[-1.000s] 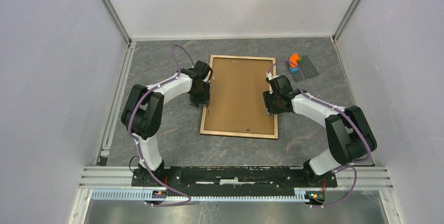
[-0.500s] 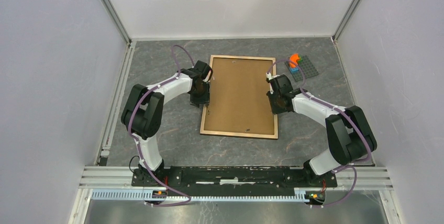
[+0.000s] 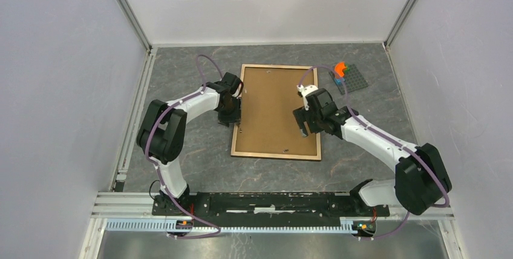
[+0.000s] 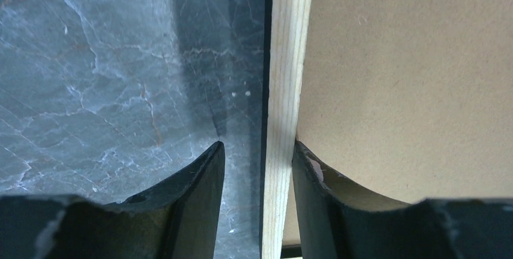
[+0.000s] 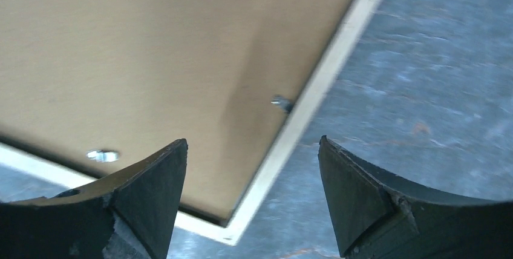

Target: Put the photo into the frame

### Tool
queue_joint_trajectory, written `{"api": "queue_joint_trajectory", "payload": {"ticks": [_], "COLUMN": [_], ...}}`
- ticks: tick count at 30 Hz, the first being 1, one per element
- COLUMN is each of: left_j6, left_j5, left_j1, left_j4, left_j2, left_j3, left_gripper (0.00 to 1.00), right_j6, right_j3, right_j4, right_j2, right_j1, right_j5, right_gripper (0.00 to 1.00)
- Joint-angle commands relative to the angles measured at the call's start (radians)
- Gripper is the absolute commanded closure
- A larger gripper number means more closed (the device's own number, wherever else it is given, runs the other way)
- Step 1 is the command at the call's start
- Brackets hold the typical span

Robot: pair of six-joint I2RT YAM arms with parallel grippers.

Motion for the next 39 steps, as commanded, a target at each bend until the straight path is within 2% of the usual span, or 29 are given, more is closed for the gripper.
{"api": "queue_joint_trajectory", "payload": {"ticks": [1, 4, 9, 13, 17, 28, 36, 39], "left_j6": [0.042, 0.036, 0.034, 0.034, 0.033, 0.036, 0.035, 0.042], "left_j5": [0.01, 0.027, 0.031, 0.029, 0.034, 0.046, 0.053, 0.055], "left_j1": [0.001, 0.0, 0.001, 0.003, 0.006, 0.012, 0.012, 0.013], "left_j4": [-0.054, -0.041, -0.034, -0.03, -0.024, -0.02, -0.016, -0.015], "left_j2": [-0.063, -0.079, -0.08, -0.08, -0.08, -0.082, -0.082, -0.082], "left_j3": [-0.065, -0.104, -0.122, -0.124, -0.127, -0.128, -0.131, -0.131], "left_gripper": [0.48, 0.48, 0.5, 0.5, 0.51, 0.51, 0.51, 0.5], "right_j6": [0.095, 0.116, 0.039, -0.033, -0.086, -0.284, -0.301, -0.263], "right_j3": [-0.001, -0.057, -0.099, -0.091, -0.098, -0.126, -0.094, -0.088], "right_j4": [0.056, 0.164, 0.243, 0.241, 0.23, 0.182, 0.155, 0.164], "right_j2": [0.032, 0.043, 0.06, 0.088, 0.087, 0.098, 0.146, 0.122], "right_j1": [0.126, 0.184, 0.2, 0.222, 0.247, 0.271, 0.307, 0.307], "right_j5": [-0.167, -0.239, -0.289, -0.378, -0.4, -0.333, -0.283, -0.272], "right_gripper": [0.16, 0.16, 0.14, 0.15, 0.15, 0.2, 0.26, 0.24]}}
